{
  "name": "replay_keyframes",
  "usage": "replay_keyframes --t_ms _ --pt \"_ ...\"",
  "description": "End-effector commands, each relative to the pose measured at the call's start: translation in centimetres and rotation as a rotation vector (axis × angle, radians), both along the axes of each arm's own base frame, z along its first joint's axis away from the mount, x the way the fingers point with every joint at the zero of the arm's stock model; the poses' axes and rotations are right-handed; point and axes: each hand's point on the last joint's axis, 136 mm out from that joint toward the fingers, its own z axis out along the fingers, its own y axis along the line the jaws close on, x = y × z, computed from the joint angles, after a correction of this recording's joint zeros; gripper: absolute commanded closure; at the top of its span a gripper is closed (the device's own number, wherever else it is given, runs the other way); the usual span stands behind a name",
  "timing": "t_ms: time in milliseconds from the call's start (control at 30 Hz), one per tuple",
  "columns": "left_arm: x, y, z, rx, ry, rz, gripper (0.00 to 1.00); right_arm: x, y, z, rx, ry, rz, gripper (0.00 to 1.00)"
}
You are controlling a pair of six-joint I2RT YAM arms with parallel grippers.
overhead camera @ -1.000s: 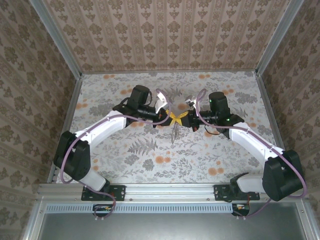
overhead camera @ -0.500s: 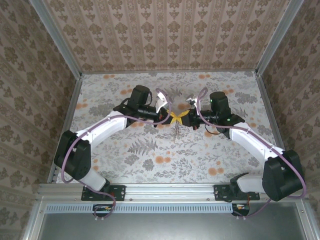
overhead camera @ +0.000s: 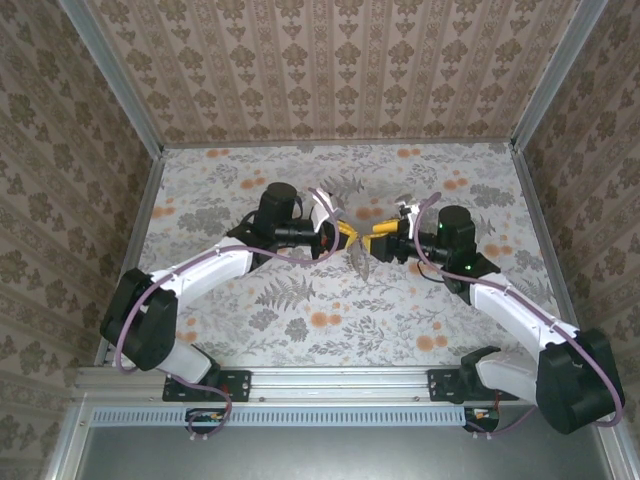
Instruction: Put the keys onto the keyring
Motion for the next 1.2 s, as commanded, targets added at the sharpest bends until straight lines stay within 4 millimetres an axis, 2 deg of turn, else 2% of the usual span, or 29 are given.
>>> replay_keyframes --t_ms 0,200,500,833,933,1167 --pt "-0.1 0.2 2.2 -0.063 -0.041 -0.001 1.0 0.4 -0.6 0.3 0.026 -0.025 -0.051 0.41" --pt "-0.4 0.4 2.9 -0.077 -0.044 -0.016 1.0 0.4 -0.4 -1.0 0.033 -0.001 -0.038 0.41" --pt "-0.5 0.3 3.0 -0.081 -0.038 -0.024 1.0 -0.1 1.1 -0.6 0.061 -0.003 0.04 0.41" --pt "-0.6 0.3 3.0 -0.086 -0.037 -0.03 1.0 0.2 2.3 -1.3 0.056 0.012 0.066 0.43" --pt "-0.5 0.4 3.0 -0.087 -0.038 -0.027 1.0 0.2 2.4 -1.5 0.055 0.015 0.066 0.52" --pt "-0.2 0.8 3.1 -0.103 -0.037 -0.018 1.0 -0.4 2.3 -1.6 0.044 0.015 0.073 0.91"
